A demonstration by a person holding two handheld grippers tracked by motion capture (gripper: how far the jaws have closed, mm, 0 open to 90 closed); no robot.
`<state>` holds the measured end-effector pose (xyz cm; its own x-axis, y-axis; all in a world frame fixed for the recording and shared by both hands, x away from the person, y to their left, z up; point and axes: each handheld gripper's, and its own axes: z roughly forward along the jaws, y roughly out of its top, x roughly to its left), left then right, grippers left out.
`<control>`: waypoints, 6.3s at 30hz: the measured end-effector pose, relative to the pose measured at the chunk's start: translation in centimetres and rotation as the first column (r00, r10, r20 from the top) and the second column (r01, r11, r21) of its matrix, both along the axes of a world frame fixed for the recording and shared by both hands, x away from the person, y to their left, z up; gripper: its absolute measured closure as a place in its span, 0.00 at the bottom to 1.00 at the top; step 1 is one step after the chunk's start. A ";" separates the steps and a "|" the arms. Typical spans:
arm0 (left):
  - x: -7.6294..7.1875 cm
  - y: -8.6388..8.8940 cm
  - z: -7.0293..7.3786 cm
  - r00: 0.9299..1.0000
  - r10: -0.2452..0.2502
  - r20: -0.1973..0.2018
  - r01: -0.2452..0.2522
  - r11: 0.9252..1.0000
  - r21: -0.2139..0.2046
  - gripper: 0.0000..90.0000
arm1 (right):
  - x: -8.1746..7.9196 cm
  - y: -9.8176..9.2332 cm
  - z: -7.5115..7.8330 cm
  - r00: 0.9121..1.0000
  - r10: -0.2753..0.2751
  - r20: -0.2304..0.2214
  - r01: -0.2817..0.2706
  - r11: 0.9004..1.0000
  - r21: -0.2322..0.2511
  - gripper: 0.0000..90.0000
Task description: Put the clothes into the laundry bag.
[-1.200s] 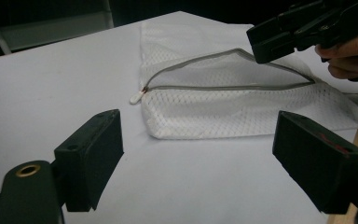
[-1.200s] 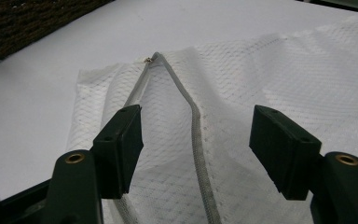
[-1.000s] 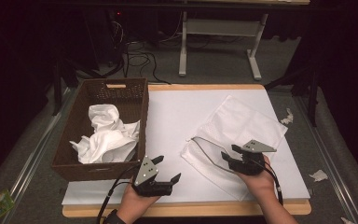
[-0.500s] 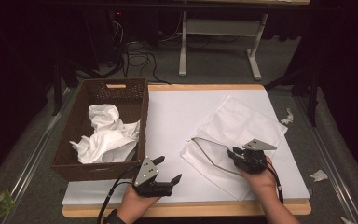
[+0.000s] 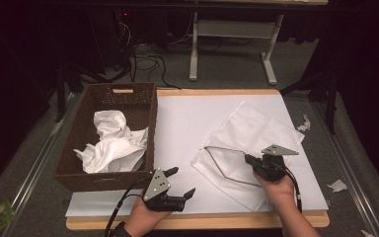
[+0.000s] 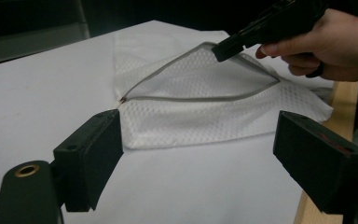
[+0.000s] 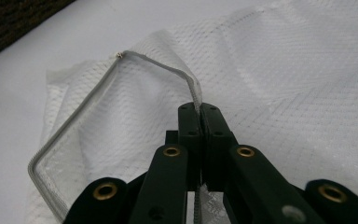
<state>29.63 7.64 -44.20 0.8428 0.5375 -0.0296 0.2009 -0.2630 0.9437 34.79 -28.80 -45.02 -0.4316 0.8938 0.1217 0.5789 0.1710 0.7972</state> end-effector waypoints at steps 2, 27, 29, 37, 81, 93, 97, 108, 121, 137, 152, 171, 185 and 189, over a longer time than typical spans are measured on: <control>0.4 -0.1 0.2 1.000 0.010 0.005 -0.010 1.000 -0.006 0.18 | 0.1 0.1 0.2 1.000 -0.008 0.007 0.007 1.000 0.005 0.99; 1.1 3.6 5.7 0.973 0.215 0.079 -0.216 0.976 -0.006 0.00 | 0.0 -1.1 1.2 0.994 0.022 0.105 -0.028 0.998 0.051 0.98; 0.9 4.5 6.0 0.971 0.227 0.076 -0.226 0.974 -0.023 0.00 | -0.1 -0.9 1.1 0.995 0.019 0.100 -0.024 0.998 0.049 0.98; 1.3 6.5 6.3 0.967 0.250 0.056 -0.248 0.968 -0.038 0.01 | -0.3 -0.3 1.2 0.993 0.048 0.111 -0.053 0.998 0.040 0.98; 2.5 15.3 7.2 0.864 0.494 0.096 -0.487 0.869 -0.094 0.13 | -0.9 -0.7 1.6 0.989 0.068 0.135 -0.073 0.997 0.033 0.97; 7.4 14.1 8.8 0.812 0.583 0.026 -0.582 0.813 -0.031 0.09 | -0.9 -1.1 1.9 0.987 0.083 0.138 -0.091 0.994 0.054 0.97; 9.5 14.1 8.7 0.795 0.606 -0.013 -0.606 0.795 0.000 0.03 | -1.0 -1.0 2.0 0.986 0.085 0.143 -0.093 0.994 0.054 0.96; 14.1 14.9 8.4 0.737 0.639 -0.219 -0.601 0.768 0.221 0.01 | -0.9 -1.0 1.9 0.986 0.093 0.141 -0.101 0.994 0.051 0.96; 17.7 16.2 5.4 0.583 0.656 -0.480 -0.474 0.754 0.454 0.00 | -0.9 -1.1 1.9 0.985 0.102 0.137 -0.110 0.992 0.053 0.96; 19.6 15.3 0.9 0.427 0.617 -0.661 -0.271 0.785 0.557 0.00 | -0.8 -0.9 1.8 0.985 0.108 0.134 -0.116 0.992 0.051 0.97; 19.5 12.8 -0.4 0.505 0.678 -0.535 -0.147 0.678 0.721 0.10 | -0.9 -0.8 1.8 0.985 0.106 0.137 -0.113 0.993 0.043 0.97; 18.7 12.8 1.3 0.604 0.644 -0.469 -0.210 0.696 0.686 0.85 | -1.0 -0.8 2.0 0.984 0.110 0.142 -0.118 0.992 0.052 0.98; 17.3 14.0 4.2 0.707 0.631 -0.319 -0.442 0.746 0.498 0.87 | -1.2 -1.1 1.8 0.985 0.100 0.140 -0.112 0.991 0.077 0.98; 16.7 14.2 5.0 0.729 0.633 -0.260 -0.498 0.752 0.432 0.88 | -1.2 -1.0 1.9 0.985 0.099 0.144 -0.111 0.991 0.077 0.98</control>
